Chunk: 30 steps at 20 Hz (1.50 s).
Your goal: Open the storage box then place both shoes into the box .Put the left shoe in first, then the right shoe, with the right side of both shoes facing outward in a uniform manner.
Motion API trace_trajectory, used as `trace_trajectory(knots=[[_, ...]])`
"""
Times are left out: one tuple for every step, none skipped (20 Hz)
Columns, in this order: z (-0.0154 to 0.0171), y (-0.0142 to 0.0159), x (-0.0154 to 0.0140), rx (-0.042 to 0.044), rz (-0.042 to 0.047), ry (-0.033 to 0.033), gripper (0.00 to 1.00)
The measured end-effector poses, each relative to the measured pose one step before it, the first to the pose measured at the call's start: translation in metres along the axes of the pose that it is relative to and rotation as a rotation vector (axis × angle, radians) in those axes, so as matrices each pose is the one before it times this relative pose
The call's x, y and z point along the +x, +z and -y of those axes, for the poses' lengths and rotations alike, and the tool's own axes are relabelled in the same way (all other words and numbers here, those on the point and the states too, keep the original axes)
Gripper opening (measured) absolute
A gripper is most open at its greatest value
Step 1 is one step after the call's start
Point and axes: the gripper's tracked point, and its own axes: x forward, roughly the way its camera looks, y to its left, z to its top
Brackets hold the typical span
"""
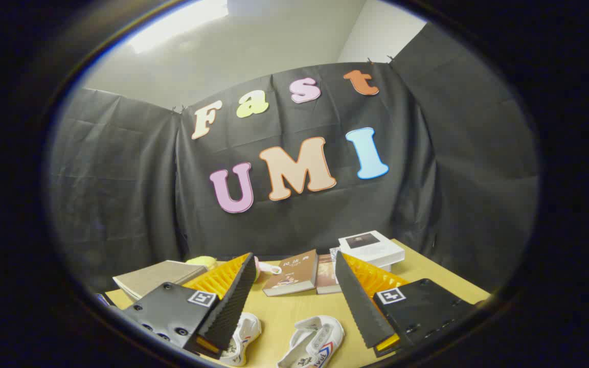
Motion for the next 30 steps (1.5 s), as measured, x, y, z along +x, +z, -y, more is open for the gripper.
trace_trajectory(knots=[[-0.00043,-0.00051,0.00086,0.00468,-0.00090,0.00085,0.97],[-0.00085,-0.00075,0.00048,0.00568,-0.00052,0.00052,0.97],[-0.00052,-0.00203,0.00000,0.00580,-0.00124,0.00091,0.97],[-0.00166,-0.00116,0.00049,0.00560,-0.00297,0.00068,0.97],[-0.00045,-0.00407,0.00008,0.00612,-0.00372,0.00053,0.97],[-0.00167,-0.00192,0.00014,0.00570,-0.00527,0.00281,0.97],[-0.00234,-0.00423,0.00003,0.00586,-0.00874,0.00240,0.97],[-0.00244,-0.00569,-0.00011,0.00555,-0.01028,0.00185,0.97],[-0.00280,-0.00340,0.00054,0.00420,-0.00672,0.00489,0.97],[-0.00514,-0.00439,0.00116,0.00451,-0.00789,0.00945,0.97],[-0.00554,-0.00499,0.00139,0.00424,-0.00898,0.01017,0.97],[-0.00585,-0.00332,0.00093,0.00502,-0.00729,0.01040,0.97],[-0.00653,-0.00338,0.00174,0.00662,-0.00508,0.01279,0.97],[-0.00889,-0.00331,0.00140,0.00889,-0.00473,0.01709,0.97],[-0.00733,-0.00285,0.00202,0.01022,-0.00599,0.01489,0.97],[-0.00626,-0.00378,0.00058,0.01162,-0.00699,0.01233,0.97],[-0.00714,-0.00383,0.00220,0.01809,-0.01078,0.01292,0.97],[-0.00850,-0.00438,0.00122,0.02419,-0.01306,0.01620,0.97],[-0.00886,-0.00415,0.00235,0.03390,-0.01278,0.01950,0.97],[-0.00688,-0.00268,0.00281,0.03641,-0.00741,0.01613,0.97],[-0.00644,-0.00387,0.00258,0.04234,-0.00821,0.01615,0.97],[-0.00564,-0.00675,0.00130,0.04731,-0.01457,0.01915,0.97],[-0.00626,-0.00701,0.00184,0.05352,-0.01414,0.01850,0.97],[-0.00506,-0.00571,0.00066,0.05295,-0.01101,0.01495,0.97],[-0.00332,-0.00498,0.00077,0.04717,-0.00511,0.01119,0.97],[-0.00123,-0.00252,0.00062,0.04088,-0.00080,0.00572,0.97],[-0.00173,-0.00443,0.00000,0.03600,-0.00168,0.00747,0.97],[-0.00208,-0.00764,0.00030,0.03453,-0.00456,0.00233,0.98],[-0.00293,-0.00860,-0.00253,0.03521,-0.00821,0.00522,1.00],[-0.00626,-0.00809,-0.00279,0.03056,-0.00751,0.01507,0.99]])
